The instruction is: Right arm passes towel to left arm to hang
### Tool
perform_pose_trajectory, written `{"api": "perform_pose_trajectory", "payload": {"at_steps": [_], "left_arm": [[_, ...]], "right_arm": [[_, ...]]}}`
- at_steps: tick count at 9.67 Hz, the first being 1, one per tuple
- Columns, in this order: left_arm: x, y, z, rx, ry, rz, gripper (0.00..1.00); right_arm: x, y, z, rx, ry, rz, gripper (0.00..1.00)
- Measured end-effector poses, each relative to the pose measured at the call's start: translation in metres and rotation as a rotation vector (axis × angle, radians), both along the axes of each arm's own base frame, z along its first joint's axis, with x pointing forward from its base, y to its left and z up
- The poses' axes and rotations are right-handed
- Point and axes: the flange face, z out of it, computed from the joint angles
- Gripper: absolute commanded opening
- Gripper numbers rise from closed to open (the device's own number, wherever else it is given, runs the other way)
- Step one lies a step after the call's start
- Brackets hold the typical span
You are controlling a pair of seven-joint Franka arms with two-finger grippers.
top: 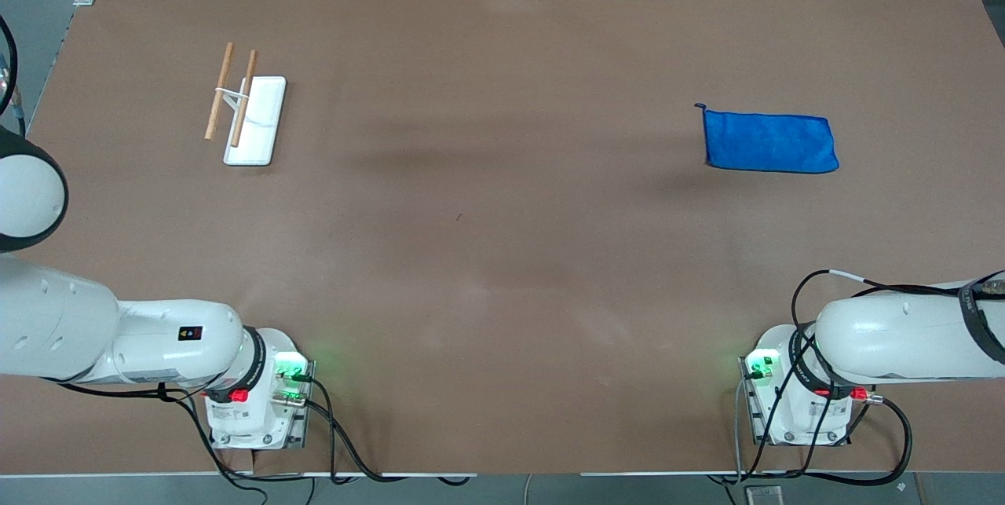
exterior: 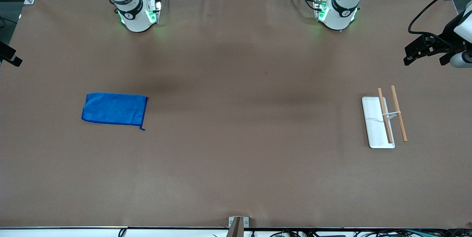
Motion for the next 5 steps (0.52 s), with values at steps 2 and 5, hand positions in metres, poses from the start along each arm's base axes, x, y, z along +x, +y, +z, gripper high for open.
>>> {"api": "perform_pose_trajectory", "payload": {"at_steps": [2,5], "left_arm": [[0.0,0.0001,0.0,0.0,0.0,0.0,1.0],[0.0,0.0002,0.0002,0.0,0.0,0.0,1.0]], "right_arm": [[0.0,0.0,0.0,0.0,0.0,0.0,1.0],[0.0019,0.0003,-0.0046,0.001,0.01,0.007,1.0]]}}
